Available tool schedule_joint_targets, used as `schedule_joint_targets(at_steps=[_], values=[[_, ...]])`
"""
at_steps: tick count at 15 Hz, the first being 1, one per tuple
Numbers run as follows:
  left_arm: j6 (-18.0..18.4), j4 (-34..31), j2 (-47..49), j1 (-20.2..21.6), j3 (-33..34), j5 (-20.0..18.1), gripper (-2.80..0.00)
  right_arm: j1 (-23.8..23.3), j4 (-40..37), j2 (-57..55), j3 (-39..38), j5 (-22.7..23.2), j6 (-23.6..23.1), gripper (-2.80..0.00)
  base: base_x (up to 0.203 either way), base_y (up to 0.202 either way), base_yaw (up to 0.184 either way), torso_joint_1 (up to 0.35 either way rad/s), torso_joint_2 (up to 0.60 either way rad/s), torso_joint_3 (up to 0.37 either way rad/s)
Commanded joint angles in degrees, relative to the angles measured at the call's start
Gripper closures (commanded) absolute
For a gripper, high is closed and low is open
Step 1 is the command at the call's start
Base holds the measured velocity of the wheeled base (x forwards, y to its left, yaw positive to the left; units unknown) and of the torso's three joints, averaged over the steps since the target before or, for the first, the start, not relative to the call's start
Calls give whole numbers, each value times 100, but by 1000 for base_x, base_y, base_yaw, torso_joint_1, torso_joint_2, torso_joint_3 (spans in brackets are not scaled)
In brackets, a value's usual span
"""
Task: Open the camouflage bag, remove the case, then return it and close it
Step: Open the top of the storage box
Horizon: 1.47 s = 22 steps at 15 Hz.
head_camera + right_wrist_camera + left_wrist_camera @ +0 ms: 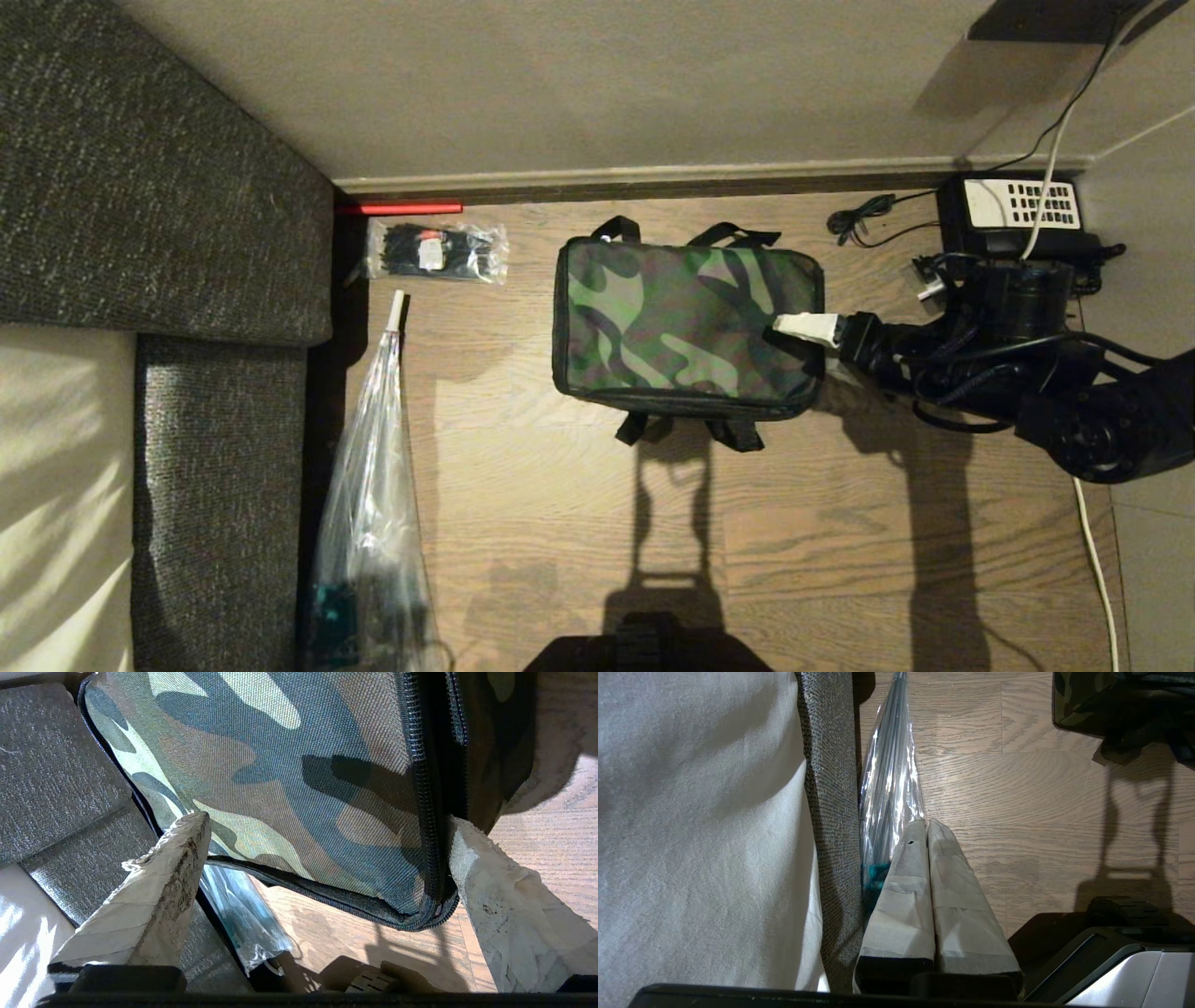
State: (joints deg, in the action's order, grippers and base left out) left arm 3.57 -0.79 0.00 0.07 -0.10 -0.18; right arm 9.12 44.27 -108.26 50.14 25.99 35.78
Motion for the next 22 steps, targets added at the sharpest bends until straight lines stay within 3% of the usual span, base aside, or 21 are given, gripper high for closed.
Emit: schedule_joint_targets(at_steps=[1, 15, 19, 22], values=[[1, 0, 0, 1, 1, 1, 0, 2, 28, 20, -54, 26, 30, 0, 0, 0, 0, 0, 0, 0], [1, 0, -3, 1, 1, 1, 0, 11, 14, 146, 184, 73, -187, 0, 0, 0, 0, 0, 0, 0], [1, 0, 0, 1, 1, 1, 0, 11, -40, 269, 413, 90, -34, 0, 0, 0, 0, 0, 0, 0], [3, 0, 0, 1, 1, 1, 0, 11, -25, 280, 646, 97, 372, 0, 0, 0, 0, 0, 0, 0]])
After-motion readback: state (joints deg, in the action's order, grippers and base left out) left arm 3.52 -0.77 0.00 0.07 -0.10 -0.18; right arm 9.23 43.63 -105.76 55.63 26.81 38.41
